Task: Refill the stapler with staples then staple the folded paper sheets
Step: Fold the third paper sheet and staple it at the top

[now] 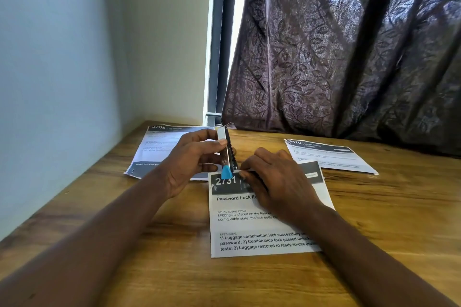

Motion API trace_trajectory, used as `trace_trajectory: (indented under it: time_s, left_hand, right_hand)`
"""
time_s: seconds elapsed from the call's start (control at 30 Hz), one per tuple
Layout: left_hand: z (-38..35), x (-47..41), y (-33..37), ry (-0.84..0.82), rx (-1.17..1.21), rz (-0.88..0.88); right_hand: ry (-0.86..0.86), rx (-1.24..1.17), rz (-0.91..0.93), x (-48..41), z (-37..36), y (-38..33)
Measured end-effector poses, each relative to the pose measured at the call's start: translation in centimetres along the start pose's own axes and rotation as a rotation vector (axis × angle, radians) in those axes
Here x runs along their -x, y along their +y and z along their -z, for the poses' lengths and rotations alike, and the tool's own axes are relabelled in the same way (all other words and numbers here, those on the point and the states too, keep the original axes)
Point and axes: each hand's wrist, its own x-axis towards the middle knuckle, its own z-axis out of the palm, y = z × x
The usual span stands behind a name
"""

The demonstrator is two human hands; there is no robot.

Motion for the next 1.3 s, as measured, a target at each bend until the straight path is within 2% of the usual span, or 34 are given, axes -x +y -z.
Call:
trace_trajectory:
  time_s: [0.37,0.73,0.87,1.07,1.2,1.3]
  left_hand:
    - [-0.6,0.4,-0.4,-0.049,-0.084,0.007]
    - [-0.6,0.3,-0.5,-0.104,-0.087,-0.054]
    - [-0.7,0.2,-0.7,-0.126,-0.142,-0.068]
    - [-1.4,0.1,-0.6,-0.104,-0.217,-0.094]
    - [-1.8,0.1,-0.7,-0.068,-0.232,-0.113]
    - [-1.9,0.2,-1.0,-0.02,-0.122,-0.085]
  right_hand:
    - [0.025,-0.039,-0.09,0.2,0.3,-0.2]
    - [-0.118,-0.182,-0.179,0.2,0.0,-0.6]
    - [-0.108,-0.368,-0.228,-0.1,-0.4,-0.6]
    - [-0.23,-0.631,-0.339,-0.3,-0.6,0.0]
    - [-0.202,-0.581,-0.303,-0.3,-0.7,0.0]
    - [-0.142,-0.457,-0.254,-0.1,-0.6,-0.2]
